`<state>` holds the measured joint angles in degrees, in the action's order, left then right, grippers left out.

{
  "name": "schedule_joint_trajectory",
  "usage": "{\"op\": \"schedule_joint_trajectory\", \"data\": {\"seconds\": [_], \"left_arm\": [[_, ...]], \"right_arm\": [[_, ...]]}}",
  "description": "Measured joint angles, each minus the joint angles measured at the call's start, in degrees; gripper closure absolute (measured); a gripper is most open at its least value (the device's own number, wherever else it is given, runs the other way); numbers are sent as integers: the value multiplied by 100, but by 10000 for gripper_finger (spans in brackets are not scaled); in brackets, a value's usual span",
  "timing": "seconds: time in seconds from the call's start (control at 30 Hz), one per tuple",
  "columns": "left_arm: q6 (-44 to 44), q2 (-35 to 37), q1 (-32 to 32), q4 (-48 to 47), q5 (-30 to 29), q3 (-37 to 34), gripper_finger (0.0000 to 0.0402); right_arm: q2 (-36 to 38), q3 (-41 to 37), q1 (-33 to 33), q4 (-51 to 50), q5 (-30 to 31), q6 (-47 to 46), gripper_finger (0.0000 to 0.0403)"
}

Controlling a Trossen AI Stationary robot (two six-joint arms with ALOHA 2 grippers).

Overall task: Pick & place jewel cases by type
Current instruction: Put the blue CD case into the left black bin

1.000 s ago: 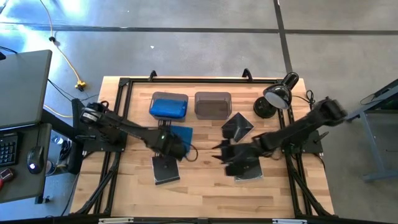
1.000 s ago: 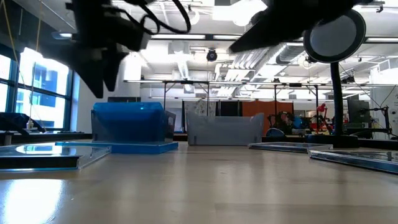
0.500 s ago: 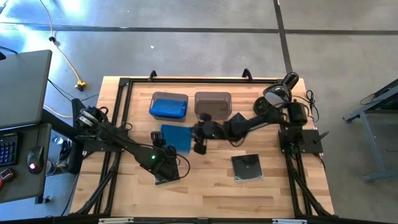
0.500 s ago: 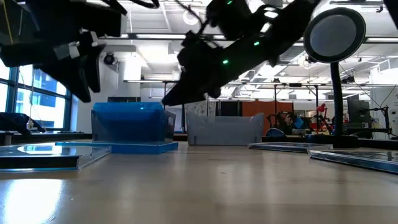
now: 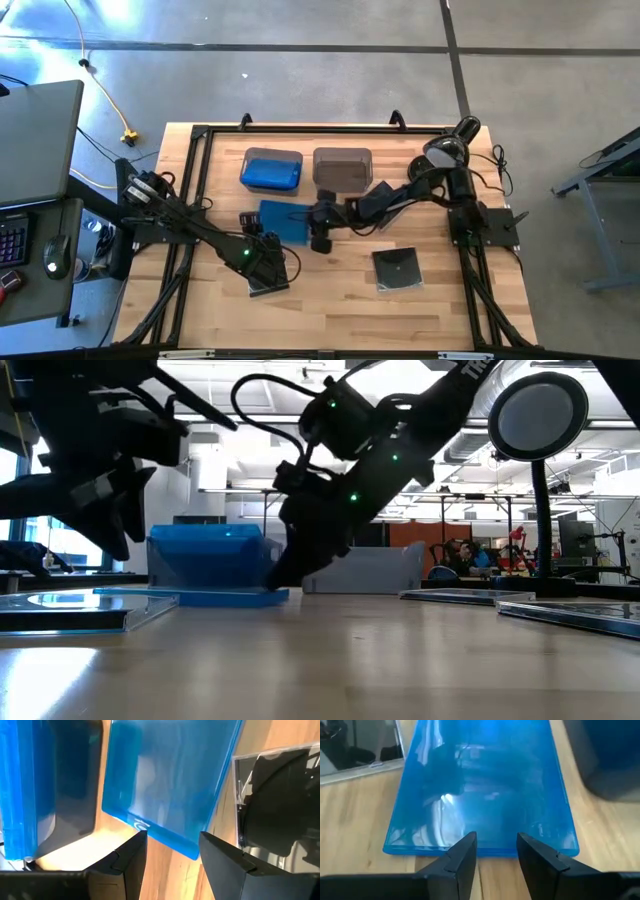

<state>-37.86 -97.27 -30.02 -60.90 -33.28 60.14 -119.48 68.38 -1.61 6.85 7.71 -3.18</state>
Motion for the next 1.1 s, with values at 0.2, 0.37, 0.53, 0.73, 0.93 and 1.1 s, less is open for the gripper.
{"op": "schedule_joint_trajectory", "data": {"seconds": [0.2, 0.37, 0.53, 0.73, 0.93, 1.1], "left_arm": [[-10, 0, 0, 173, 110, 0, 227], [-10, 0, 0, 345, 166, 0, 227], [-9, 0, 0, 678, 225, 2, 227], [7, 0, 0, 1275, 248, 2, 227], [821, -2, 0, 2371, 232, 2, 227], [2377, -195, 0, 3867, 246, 11, 227]], "right_arm": [[37, 20, -168, -726, -336, -645, 265], [74, 24, -526, -1328, -282, -729, 265], [370, -3, -946, -2059, 76, -1253, 265], [1060, -55, -1476, -3296, -473, -2414, 265], [1672, -42, -1895, -3844, -536, -2522, 265], [2107, -31, -1957, -3822, 598, -1992, 265]]}}
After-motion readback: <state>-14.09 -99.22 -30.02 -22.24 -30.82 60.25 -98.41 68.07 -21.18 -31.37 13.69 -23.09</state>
